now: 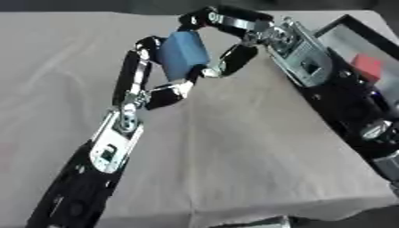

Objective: Pick up the objects with one hand, pass them to the other hand, and then place them into the box on the other side of the table.

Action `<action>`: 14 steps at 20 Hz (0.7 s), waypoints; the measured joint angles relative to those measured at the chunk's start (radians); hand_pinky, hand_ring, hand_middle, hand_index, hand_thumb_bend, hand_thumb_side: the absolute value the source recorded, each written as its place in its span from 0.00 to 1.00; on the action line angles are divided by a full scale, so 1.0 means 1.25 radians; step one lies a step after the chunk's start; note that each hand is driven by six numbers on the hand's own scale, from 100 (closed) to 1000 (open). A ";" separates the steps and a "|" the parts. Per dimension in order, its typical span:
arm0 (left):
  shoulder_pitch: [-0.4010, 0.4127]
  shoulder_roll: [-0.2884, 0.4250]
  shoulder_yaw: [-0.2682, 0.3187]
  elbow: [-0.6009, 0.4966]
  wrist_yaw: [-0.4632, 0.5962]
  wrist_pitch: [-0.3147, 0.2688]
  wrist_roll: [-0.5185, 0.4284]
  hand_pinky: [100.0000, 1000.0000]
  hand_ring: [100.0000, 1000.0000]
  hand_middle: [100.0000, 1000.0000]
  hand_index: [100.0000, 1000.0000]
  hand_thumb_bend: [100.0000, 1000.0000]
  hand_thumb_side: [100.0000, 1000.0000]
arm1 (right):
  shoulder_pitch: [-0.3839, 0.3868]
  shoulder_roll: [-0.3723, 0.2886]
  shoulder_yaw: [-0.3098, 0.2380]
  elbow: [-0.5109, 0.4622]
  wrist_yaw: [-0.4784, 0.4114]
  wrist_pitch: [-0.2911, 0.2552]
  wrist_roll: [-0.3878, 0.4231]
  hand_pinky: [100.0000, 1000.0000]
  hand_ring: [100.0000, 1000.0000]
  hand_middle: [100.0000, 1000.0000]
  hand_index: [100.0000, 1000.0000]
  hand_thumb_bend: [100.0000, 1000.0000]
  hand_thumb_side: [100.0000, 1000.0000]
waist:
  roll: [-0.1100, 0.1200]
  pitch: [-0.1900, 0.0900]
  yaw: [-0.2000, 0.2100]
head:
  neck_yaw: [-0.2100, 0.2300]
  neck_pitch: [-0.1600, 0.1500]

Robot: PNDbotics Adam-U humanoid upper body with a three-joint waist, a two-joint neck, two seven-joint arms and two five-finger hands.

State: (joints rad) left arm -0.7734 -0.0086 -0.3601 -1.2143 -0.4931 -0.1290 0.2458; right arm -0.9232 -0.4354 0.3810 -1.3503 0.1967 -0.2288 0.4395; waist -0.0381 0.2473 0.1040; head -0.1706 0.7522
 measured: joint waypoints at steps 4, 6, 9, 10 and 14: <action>0.000 -0.002 0.000 0.005 -0.003 0.006 -0.005 0.71 0.61 0.66 0.84 0.45 0.29 | 0.000 0.000 -0.001 0.000 -0.009 0.003 0.000 0.93 0.97 0.56 0.67 0.09 0.02 | 0.000 0.000 0.000 | 0.000 0.000; 0.000 -0.002 0.000 0.007 -0.009 0.009 -0.009 0.72 0.62 0.67 0.85 0.52 0.35 | 0.001 0.000 -0.001 0.001 -0.014 0.006 0.002 0.93 0.97 0.55 0.66 0.11 0.04 | 0.000 0.000 0.000 | 0.000 0.000; 0.000 -0.002 0.001 0.008 -0.029 0.016 -0.010 0.73 0.64 0.68 0.86 0.59 0.46 | 0.001 -0.001 -0.003 0.001 -0.023 0.008 0.006 0.93 0.97 0.55 0.66 0.12 0.05 | 0.000 0.000 0.000 | 0.000 0.000; 0.000 -0.002 0.001 0.008 -0.036 0.018 -0.010 0.74 0.64 0.69 0.87 0.61 0.49 | 0.001 -0.002 -0.003 0.001 -0.027 0.009 0.007 0.93 0.97 0.55 0.66 0.12 0.05 | 0.000 0.000 -0.001 | 0.000 0.000; -0.001 -0.002 0.001 0.011 -0.058 0.026 -0.012 0.74 0.65 0.69 0.87 0.68 0.49 | 0.001 -0.004 -0.003 0.001 -0.037 0.015 0.010 0.93 0.97 0.54 0.66 0.12 0.05 | 0.001 0.000 -0.004 | 0.000 -0.002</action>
State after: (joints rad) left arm -0.7741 -0.0114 -0.3594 -1.2006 -0.5656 -0.0970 0.2308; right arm -0.9224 -0.4407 0.3767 -1.3493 0.1499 -0.2105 0.4526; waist -0.0367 0.2473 0.0993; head -0.1702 0.7496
